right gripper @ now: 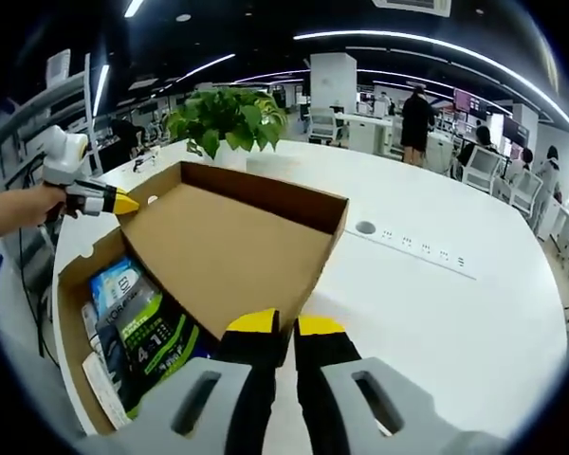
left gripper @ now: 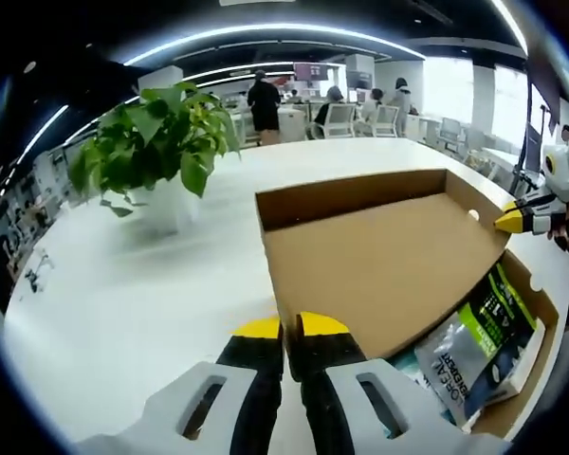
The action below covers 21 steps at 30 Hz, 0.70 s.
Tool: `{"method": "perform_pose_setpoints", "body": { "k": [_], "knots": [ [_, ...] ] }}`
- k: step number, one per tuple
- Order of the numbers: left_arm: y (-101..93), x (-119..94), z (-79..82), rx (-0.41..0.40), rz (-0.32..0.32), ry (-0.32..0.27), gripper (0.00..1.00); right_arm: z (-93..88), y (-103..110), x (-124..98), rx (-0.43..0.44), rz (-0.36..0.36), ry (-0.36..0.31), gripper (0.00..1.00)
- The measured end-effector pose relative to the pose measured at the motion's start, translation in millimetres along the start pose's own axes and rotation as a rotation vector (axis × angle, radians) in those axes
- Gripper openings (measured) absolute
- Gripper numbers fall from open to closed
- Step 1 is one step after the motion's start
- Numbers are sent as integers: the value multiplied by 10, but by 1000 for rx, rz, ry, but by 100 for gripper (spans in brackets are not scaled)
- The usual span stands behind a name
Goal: Operate the shoe box by opening the lid, removing the specified soft item, and placing it in the target area until the item is outside and the box remains undamaged.
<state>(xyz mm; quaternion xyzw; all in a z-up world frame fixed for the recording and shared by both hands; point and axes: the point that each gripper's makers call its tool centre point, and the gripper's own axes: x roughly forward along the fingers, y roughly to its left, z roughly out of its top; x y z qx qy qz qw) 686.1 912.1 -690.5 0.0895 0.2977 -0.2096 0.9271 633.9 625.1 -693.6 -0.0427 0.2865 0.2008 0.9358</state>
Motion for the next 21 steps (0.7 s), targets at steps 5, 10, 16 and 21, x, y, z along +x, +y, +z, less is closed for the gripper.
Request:
{"method": "perform_pose_setpoints", "body": {
  "k": [5, 10, 16, 21],
  "knots": [
    [24, 40, 2, -4, 5, 15, 2, -18, -9, 24, 28, 1, 5, 4],
    [24, 58, -19, -15, 5, 27, 2, -33, -18, 45, 35, -1, 7, 5],
    [1, 72, -44, -17, 10, 45, 2, -46, -32, 68, 31, -4, 9, 5],
    [0, 106, -61, -25, 10, 57, 2, -59, -42, 82, 46, -4, 14, 6]
  ]
}}
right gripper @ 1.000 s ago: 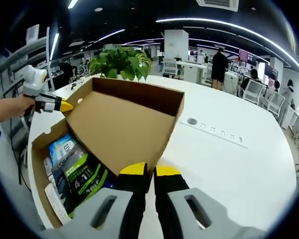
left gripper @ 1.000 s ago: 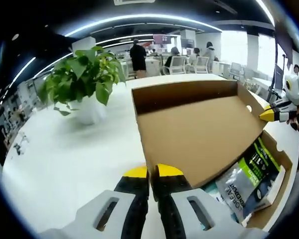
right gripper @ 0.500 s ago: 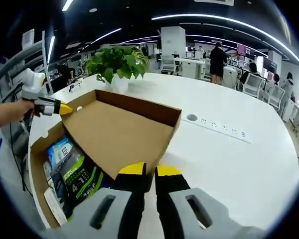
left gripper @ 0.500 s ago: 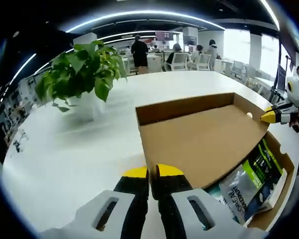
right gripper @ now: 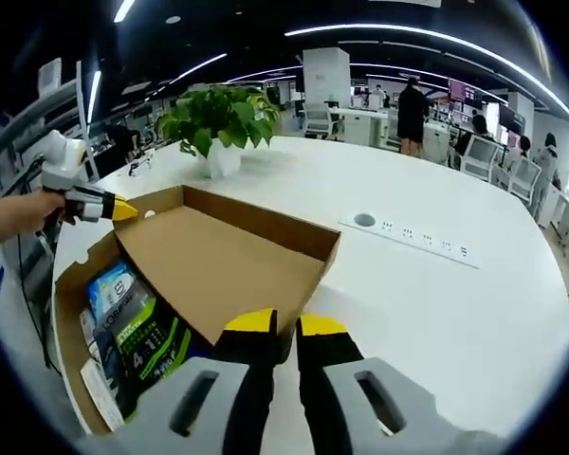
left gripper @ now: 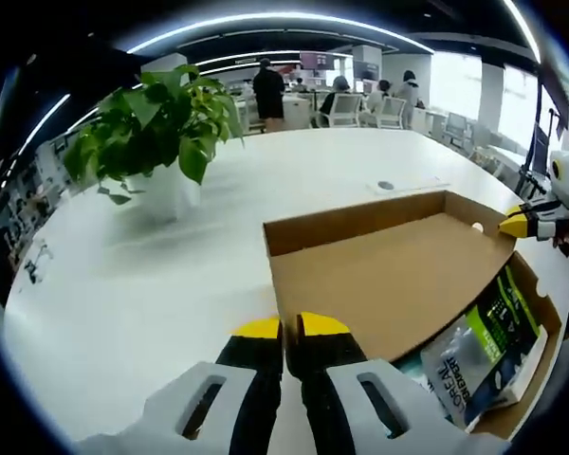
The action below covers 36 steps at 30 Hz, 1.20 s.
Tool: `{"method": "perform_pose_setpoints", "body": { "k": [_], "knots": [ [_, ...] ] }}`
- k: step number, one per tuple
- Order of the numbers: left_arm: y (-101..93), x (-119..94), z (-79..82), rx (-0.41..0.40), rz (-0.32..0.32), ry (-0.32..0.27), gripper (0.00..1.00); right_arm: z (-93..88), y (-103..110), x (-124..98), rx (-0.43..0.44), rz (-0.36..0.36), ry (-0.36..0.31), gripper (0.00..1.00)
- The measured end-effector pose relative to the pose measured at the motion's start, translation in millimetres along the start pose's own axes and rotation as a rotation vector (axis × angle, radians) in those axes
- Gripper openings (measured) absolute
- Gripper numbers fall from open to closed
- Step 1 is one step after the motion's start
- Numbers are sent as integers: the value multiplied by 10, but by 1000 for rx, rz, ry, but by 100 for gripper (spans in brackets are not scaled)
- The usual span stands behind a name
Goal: Operate the shoe box by opening the lid, removing the specified soft item, and placing it in the target area until the item is outside and the box remains undamaged.
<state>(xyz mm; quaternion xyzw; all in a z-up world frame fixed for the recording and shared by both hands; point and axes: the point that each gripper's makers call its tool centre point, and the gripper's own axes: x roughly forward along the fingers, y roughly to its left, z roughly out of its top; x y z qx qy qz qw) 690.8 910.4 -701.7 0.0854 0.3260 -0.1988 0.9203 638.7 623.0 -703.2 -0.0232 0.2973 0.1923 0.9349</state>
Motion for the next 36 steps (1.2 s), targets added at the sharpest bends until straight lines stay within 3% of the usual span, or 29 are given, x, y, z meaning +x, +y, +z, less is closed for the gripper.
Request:
{"method": "perform_pose_setpoints", "body": {
  "k": [20, 36],
  "knots": [
    [3, 104, -81, -42, -2, 38, 2, -42, -22, 32, 29, -22, 21, 6],
    [-12, 67, -55, -24, 0, 25, 3, 2, 10, -5, 4, -28, 2, 7]
  ]
}}
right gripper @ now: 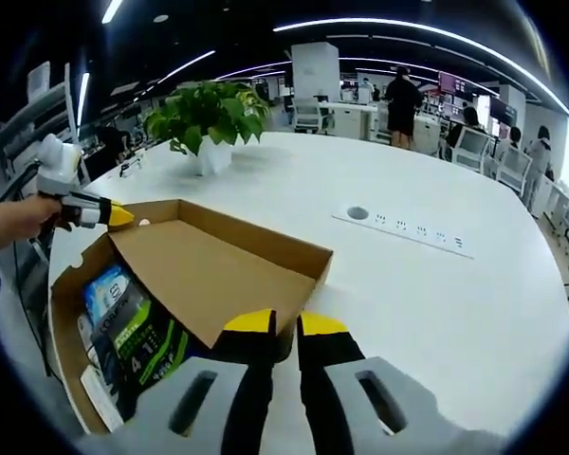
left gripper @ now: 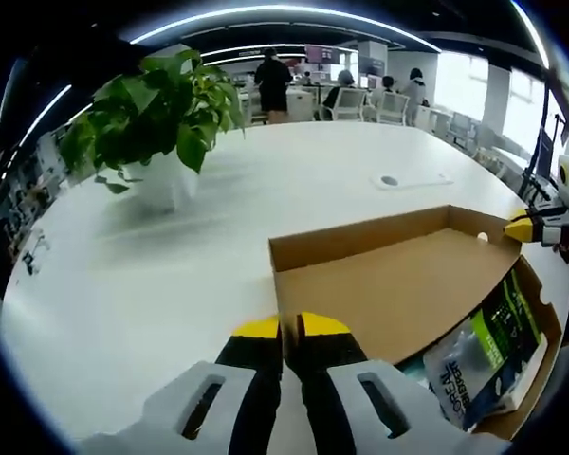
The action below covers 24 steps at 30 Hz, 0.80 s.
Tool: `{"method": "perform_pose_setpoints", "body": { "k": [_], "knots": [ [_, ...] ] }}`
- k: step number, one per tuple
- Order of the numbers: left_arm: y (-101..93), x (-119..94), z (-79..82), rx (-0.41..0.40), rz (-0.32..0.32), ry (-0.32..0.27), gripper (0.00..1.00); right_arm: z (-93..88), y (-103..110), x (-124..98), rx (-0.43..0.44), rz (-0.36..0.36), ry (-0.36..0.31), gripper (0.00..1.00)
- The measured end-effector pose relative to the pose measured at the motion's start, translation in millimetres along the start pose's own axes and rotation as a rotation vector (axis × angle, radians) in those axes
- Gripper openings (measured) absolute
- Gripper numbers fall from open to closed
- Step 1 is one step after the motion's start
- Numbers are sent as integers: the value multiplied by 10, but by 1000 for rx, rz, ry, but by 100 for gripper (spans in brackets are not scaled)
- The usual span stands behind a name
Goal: Operate the shoe box by opening the lid, removing the specified soft item, and placing it in the target area until the item is outside and the box remains undamaged.
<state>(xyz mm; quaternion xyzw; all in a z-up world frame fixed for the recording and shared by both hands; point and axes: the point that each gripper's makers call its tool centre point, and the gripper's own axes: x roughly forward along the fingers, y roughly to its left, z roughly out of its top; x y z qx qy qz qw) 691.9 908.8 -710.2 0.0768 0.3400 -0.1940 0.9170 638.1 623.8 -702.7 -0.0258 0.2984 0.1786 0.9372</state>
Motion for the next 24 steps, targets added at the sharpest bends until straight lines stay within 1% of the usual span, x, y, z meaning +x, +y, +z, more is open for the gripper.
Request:
{"method": "perform_pose_setpoints", "body": {
  "k": [1, 4, 10, 13, 16, 20, 24],
  "knots": [
    [-4, -12, 3, 6, -1, -2, 3, 5, -2, -3, -58, 3, -1, 8],
    [-15, -43, 12, 22, 0, -6, 3, 11, 28, -34, -86, 8, -11, 9],
    [-10, -167, 40, 31, 8, -20, 4, 44, 26, -134, -98, 10, -28, 10],
    [-17, -254, 61, 23, 9, -33, 6, 97, 60, -178, -83, 31, -51, 11],
    [-29, -348, 77, 20, 13, -47, 8, 136, 110, -236, -91, 38, -67, 12],
    [-77, -482, 88, -8, 11, -64, 12, 140, 187, -300, -91, 55, -71, 15],
    [-176, -628, 74, -2, 6, -72, 16, 169, 275, -400, -90, 67, -85, 16]
  ]
}}
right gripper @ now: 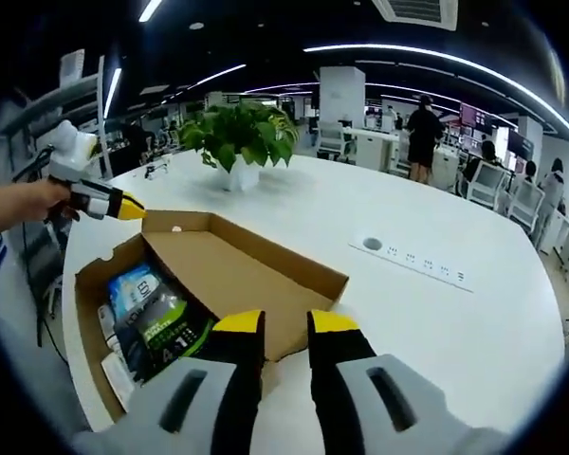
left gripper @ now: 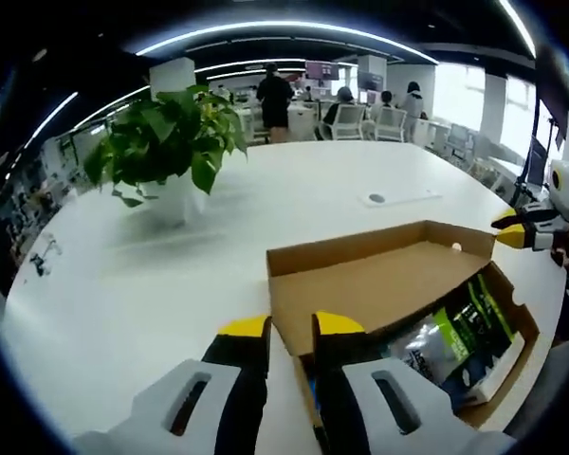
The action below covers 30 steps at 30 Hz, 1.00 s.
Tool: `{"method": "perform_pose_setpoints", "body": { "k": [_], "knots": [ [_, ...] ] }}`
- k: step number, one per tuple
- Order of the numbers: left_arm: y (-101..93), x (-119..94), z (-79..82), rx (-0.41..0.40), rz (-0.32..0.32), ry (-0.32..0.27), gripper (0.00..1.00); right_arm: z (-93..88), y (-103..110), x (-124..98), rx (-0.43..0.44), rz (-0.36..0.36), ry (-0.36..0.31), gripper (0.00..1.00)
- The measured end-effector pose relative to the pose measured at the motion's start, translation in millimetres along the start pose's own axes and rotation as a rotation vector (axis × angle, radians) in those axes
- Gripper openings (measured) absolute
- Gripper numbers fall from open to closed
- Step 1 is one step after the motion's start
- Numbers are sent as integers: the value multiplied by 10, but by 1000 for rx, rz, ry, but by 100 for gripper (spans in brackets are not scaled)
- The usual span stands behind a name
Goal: Operate the shoe box by opening the lid, removing the specified soft item, and placing it in the target area until the item is outside and the box remains undamaged.
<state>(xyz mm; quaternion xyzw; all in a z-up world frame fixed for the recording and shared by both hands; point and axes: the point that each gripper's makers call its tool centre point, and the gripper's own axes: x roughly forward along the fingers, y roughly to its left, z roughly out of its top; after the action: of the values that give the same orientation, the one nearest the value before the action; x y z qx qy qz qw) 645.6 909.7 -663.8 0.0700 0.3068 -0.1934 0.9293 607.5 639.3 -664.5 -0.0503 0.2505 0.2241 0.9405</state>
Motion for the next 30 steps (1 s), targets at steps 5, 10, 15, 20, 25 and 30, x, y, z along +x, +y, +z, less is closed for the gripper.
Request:
{"method": "perform_pose_setpoints", "body": {
  "k": [5, 10, 15, 20, 25, 30],
  "knots": [
    [-112, -143, -19, 10, -12, -7, 21, -10, 87, -102, -8, 10, -4, 17],
    [-243, -264, -67, 13, -30, -12, 24, -62, 176, -178, -3, 26, 6, 20],
    [-374, -356, -105, 18, -50, -18, 28, -88, 284, -232, -7, 44, 9, 23],
    [-501, -439, -147, 24, -70, -26, 30, -124, 414, -253, -19, 68, 16, 25],
    [-610, -480, -188, 31, -85, -34, 34, -155, 529, -229, -28, 97, 28, 27],
    [-702, -496, -243, 20, -98, -35, 36, -135, 624, -204, -16, 128, 21, 29]
  ]
}}
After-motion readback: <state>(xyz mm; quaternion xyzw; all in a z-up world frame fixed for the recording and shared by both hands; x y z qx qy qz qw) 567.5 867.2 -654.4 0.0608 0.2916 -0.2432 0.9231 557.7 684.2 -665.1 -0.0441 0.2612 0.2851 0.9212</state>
